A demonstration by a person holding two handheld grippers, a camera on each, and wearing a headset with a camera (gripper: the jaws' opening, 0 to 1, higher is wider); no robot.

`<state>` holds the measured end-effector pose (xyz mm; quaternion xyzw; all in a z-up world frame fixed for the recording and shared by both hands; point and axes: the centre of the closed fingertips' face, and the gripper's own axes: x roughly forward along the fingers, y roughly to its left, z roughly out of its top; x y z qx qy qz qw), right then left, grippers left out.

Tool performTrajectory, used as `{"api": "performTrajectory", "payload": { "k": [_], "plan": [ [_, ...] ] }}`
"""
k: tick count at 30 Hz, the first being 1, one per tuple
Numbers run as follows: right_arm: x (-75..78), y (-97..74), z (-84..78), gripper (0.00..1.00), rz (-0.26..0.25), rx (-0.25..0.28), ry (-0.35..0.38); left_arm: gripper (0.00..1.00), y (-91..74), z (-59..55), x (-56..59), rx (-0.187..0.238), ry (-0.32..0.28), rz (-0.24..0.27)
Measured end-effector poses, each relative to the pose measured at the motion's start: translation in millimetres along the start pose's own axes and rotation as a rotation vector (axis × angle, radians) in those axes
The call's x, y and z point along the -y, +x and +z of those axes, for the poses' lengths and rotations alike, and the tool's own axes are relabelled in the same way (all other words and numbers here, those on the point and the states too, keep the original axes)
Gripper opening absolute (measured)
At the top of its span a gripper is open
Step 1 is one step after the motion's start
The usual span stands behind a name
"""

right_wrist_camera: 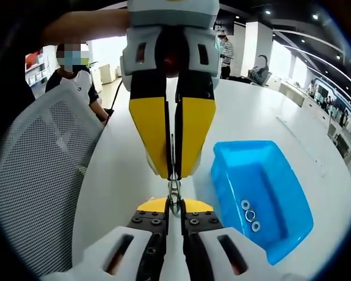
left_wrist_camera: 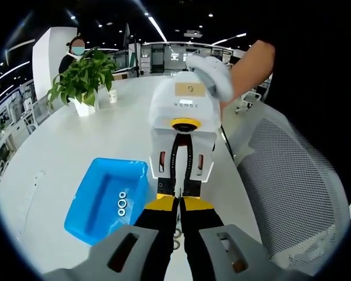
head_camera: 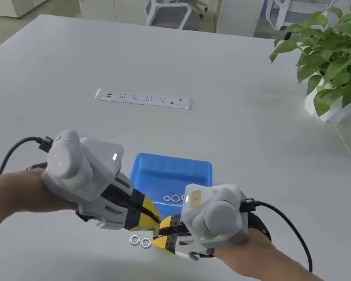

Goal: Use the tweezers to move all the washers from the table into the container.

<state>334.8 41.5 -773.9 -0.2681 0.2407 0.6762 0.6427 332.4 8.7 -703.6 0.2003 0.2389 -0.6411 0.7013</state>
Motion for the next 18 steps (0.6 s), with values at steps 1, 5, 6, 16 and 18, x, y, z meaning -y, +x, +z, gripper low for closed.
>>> {"api": "performTrajectory", "payload": {
  "k": [1, 5, 6, 16, 18],
  "plan": [
    [0.0, 0.0, 0.1, 0.08, 0.0, 0.0, -0.001, 0.06, -0.2, -0.1, 0.1, -0.002, 0.001, -0.001],
    [-0.8, 0.0, 1.2, 0.08, 0.002, 0.006, 0.003, 0.06, -1.0, 0.2, 0.1, -0.002, -0.005, 0.0],
    [-0.6, -0.4, 1.6, 0.08, 0.001, 0.007, 0.003, 0.06, -1.5, 0.8, -0.1, -0.001, -0.006, 0.003],
    [-0.4, -10.9, 14.5, 0.08, -0.005, 0.028, -0.004, 0.08, -4.8, 3.4, -0.5, -0.004, -0.023, 0.013],
    [-0.5, -13.1, 16.8, 0.08, -0.008, 0.027, -0.013, 0.09, -5.9, 5.8, -1.2, 0.005, -0.025, 0.017]
  ]
}}
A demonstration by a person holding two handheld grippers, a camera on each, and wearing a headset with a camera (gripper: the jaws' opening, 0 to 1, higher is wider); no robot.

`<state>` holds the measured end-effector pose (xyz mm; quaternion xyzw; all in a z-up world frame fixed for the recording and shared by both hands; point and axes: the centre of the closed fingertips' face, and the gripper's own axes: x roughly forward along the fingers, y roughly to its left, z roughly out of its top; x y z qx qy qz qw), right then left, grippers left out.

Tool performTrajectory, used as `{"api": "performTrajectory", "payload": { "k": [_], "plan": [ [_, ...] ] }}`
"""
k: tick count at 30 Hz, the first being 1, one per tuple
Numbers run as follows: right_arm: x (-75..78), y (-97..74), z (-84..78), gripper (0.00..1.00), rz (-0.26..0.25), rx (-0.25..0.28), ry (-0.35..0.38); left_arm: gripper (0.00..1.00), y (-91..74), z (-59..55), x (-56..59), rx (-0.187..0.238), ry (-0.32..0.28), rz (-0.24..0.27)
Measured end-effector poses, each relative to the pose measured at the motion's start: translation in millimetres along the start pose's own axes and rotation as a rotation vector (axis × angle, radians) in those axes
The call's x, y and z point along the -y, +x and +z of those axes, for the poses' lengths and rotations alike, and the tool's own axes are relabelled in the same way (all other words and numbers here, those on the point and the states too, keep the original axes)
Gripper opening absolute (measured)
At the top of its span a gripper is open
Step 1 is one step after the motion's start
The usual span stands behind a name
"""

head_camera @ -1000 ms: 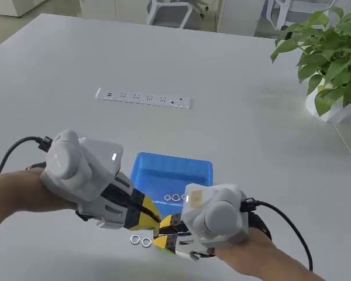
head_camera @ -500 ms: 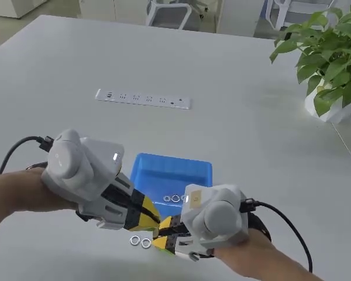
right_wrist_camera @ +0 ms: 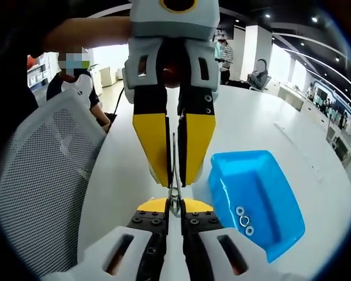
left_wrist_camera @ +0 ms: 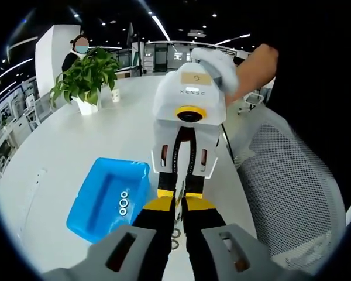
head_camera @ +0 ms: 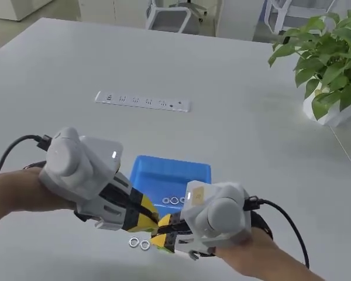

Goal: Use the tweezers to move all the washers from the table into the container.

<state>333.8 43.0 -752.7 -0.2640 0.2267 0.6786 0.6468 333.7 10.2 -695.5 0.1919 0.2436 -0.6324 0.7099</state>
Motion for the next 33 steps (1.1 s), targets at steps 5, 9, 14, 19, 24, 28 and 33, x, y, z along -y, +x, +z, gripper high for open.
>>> {"api": "performTrajectory", "payload": {
  "k": [5, 9, 14, 19, 24, 28, 33],
  "plan": [
    [0.7, -5.4, 4.0, 0.08, -0.006, 0.001, -0.011, 0.15, -5.3, 6.2, -2.4, 0.025, -0.02, 0.014],
    [0.8, -8.9, 6.6, 0.08, -0.009, 0.001, -0.016, 0.2, -11.8, 7.0, -5.3, 0.041, -0.045, 0.03],
    [1.8, -14.5, 10.9, 0.08, -0.018, 0.006, -0.01, 0.24, -19.9, 7.0, -6.4, 0.059, -0.062, 0.045],
    [3.7, -20.3, 17.4, 0.08, -0.021, 0.01, -0.017, 0.28, -28.5, 3.7, -7.1, 0.064, -0.069, 0.067],
    [7.7, -26.0, 25.6, 0.08, -0.025, 0.015, -0.03, 0.34, -35.5, 0.2, -9.1, 0.074, -0.095, 0.097],
    [11.5, -30.1, 30.8, 0.08, -0.027, 0.018, -0.036, 0.37, -42.1, -0.9, -10.9, 0.095, -0.114, 0.128],
    [17.8, -34.3, 38.0, 0.08, -0.031, 0.026, -0.047, 0.46, -49.0, -9.5, -10.4, 0.082, -0.14, 0.151]
  ]
}}
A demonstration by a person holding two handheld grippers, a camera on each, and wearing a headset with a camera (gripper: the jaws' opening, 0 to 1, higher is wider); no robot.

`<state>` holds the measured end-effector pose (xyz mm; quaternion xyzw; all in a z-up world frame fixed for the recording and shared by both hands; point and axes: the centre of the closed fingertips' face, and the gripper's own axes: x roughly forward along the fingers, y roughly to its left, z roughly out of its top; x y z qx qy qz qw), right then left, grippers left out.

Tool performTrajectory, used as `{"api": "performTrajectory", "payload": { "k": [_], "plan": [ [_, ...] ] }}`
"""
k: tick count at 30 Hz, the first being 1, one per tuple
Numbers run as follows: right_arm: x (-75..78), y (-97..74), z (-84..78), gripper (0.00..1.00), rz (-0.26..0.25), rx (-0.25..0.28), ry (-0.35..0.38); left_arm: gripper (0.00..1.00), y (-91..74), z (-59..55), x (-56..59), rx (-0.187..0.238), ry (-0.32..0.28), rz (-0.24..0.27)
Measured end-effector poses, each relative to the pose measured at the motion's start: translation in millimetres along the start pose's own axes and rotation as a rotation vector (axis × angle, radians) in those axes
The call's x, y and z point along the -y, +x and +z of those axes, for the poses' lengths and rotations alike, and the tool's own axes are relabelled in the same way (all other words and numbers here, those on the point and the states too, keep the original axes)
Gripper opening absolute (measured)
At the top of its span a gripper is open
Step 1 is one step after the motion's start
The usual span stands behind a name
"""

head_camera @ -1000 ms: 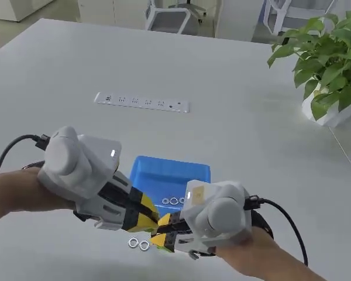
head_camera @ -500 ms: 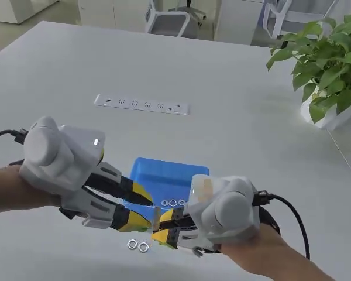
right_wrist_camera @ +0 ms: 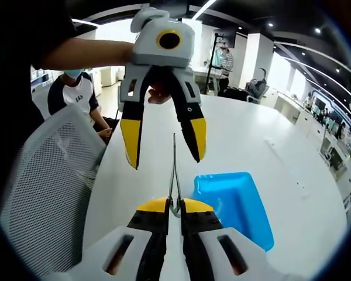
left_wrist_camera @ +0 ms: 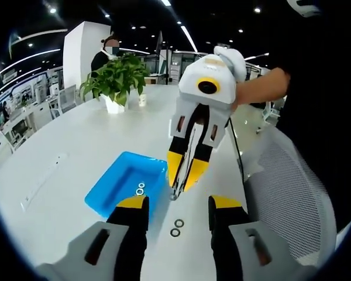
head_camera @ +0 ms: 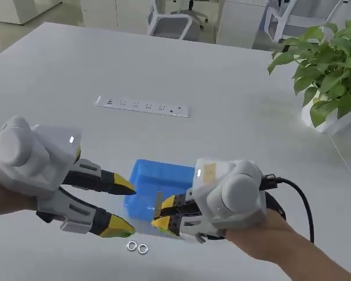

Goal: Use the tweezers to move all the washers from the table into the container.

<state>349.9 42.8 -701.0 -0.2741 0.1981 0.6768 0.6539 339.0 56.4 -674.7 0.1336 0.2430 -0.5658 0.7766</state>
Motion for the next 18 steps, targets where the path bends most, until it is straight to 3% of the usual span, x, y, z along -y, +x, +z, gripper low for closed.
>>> {"api": "performTrajectory", "payload": {
  "k": [7, 18],
  "plan": [
    [12.1, -2.7, 9.4, 0.08, -0.011, 0.013, -0.011, 0.54, -11.8, -3.4, -3.1, 0.017, -0.021, 0.049],
    [35.8, 0.5, 17.7, 0.08, -0.034, 0.036, -0.02, 0.75, -22.5, -9.6, -10.3, 0.025, -0.04, 0.111]
  ]
}}
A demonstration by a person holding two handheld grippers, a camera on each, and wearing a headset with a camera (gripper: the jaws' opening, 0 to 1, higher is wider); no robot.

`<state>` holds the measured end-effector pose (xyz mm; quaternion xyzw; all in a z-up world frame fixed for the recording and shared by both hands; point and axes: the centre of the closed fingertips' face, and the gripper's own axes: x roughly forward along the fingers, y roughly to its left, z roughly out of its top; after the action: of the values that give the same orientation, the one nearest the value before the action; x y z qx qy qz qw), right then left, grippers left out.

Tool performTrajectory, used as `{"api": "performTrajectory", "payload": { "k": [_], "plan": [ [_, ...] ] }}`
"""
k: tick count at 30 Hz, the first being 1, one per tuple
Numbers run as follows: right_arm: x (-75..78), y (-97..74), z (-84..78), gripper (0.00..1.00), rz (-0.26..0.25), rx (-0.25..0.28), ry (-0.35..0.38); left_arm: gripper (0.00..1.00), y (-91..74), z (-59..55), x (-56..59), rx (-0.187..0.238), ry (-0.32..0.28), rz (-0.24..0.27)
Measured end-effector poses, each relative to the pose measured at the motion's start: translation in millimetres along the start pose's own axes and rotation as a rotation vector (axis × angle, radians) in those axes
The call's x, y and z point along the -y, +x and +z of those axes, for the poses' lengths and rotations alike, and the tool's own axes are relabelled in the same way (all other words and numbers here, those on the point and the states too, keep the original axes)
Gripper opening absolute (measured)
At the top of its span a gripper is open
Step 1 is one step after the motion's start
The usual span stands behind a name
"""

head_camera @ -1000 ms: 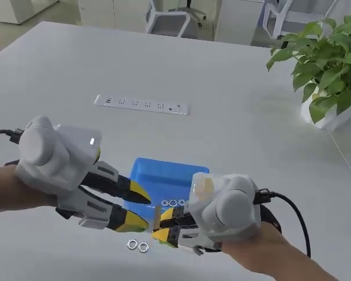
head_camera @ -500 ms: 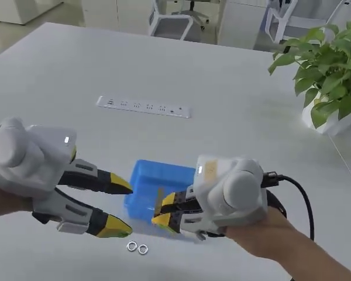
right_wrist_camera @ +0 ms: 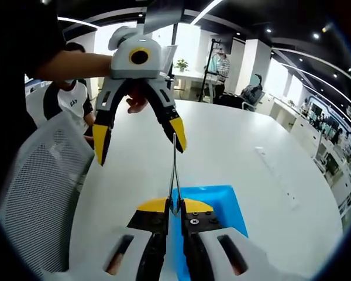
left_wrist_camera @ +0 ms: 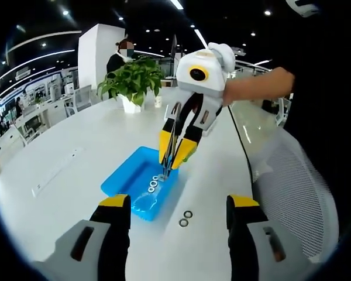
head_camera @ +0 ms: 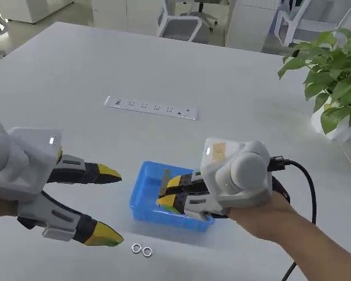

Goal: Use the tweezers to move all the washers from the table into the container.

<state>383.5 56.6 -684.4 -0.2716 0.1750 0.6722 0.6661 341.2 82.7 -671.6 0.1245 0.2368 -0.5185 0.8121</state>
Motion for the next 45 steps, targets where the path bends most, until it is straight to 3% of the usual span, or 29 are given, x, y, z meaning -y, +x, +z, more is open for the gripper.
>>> {"api": "performTrajectory", "payload": {
  "k": [14, 19, 38, 45],
  "plan": [
    [23.1, 16.0, -5.9, 0.09, 0.015, 0.021, -0.002, 0.93, -10.5, -16.5, -10.0, -0.037, -0.04, 0.056],
    [28.4, 22.5, -10.3, 0.09, 0.03, 0.031, -0.005, 0.99, -11.2, -14.9, -17.8, -0.026, -0.042, 0.075],
    [35.5, 46.6, -38.3, 0.09, 0.09, 0.006, 0.004, 0.98, -2.1, -9.0, -40.0, -0.026, -0.035, 0.081],
    [34.7, 52.8, -48.3, 0.09, 0.109, -0.011, 0.009, 0.86, 10.6, -0.9, -47.9, -0.025, -0.006, 0.067]
  ]
}}
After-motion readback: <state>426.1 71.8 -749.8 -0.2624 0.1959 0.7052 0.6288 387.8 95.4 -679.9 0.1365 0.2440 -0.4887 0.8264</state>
